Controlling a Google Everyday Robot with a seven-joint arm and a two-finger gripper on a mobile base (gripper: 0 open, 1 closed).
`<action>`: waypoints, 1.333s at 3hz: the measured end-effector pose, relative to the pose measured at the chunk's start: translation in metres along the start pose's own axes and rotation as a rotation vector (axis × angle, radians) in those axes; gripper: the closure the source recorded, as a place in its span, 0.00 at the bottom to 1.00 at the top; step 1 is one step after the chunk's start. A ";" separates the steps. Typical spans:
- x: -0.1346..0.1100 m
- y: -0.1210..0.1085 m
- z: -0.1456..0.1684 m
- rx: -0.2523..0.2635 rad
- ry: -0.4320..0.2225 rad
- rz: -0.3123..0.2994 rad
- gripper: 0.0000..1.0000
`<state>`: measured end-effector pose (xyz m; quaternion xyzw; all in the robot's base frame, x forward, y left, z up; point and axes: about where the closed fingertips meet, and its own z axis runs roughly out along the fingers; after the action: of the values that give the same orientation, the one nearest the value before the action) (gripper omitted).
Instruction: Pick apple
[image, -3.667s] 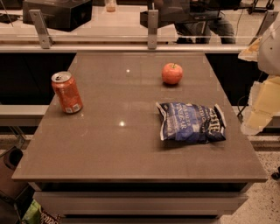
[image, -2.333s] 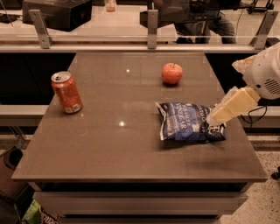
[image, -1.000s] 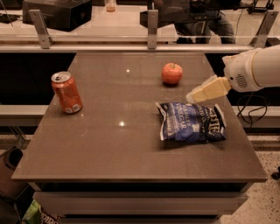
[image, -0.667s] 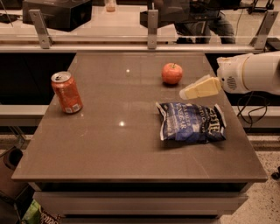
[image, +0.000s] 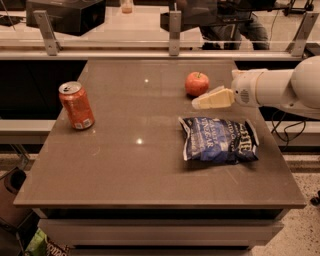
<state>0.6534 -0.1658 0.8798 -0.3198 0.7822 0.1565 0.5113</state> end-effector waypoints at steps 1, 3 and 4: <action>0.007 -0.014 0.024 -0.021 -0.012 0.012 0.00; 0.015 -0.039 0.055 -0.049 -0.035 0.037 0.00; 0.009 -0.043 0.067 -0.064 -0.058 0.038 0.00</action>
Offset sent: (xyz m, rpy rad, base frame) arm 0.0689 -0.0127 -0.0405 0.0732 0.0139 0.0266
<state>0.7262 -0.1629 0.8472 -0.3162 0.7676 0.2005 0.5201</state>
